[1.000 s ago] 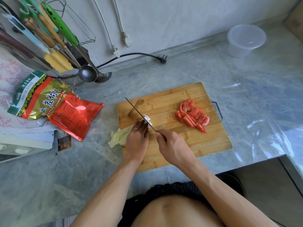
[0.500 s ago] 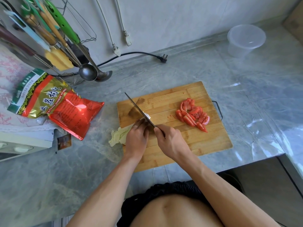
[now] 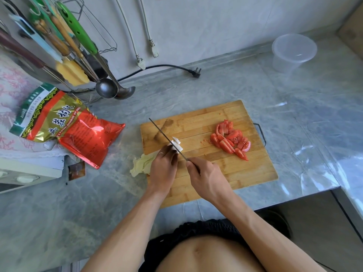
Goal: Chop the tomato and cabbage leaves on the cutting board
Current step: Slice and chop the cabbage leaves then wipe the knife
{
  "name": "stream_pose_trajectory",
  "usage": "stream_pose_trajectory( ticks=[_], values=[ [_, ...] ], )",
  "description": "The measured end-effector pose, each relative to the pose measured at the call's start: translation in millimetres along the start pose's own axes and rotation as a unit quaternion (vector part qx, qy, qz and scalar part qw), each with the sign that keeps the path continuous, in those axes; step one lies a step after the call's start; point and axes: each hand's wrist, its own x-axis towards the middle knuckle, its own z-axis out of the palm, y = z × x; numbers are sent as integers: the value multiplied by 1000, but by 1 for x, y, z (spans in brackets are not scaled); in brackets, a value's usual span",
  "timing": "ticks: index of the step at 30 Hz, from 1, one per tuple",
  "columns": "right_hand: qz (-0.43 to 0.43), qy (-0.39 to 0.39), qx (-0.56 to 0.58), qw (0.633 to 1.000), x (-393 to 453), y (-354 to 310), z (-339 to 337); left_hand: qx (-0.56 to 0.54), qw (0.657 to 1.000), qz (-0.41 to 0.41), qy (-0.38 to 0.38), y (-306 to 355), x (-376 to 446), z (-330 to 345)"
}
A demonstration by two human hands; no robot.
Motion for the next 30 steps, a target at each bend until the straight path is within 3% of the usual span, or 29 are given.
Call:
stream_pose_trajectory(
  ticks=[7,14,20,30],
  values=[
    [10,-7,-12,1000,3,0,8,8,999,-28,12,2,-1,2],
    [24,12,3,1000,11,2,10,14,1000,17,3,-9,-1,7],
    [17,15,15,1000,16,-2,9,104,992,63,11,-16,-8,1],
    [7,17,15,1000,-3,-6,6,74,995,66,11,-16,-7,1]
  ],
)
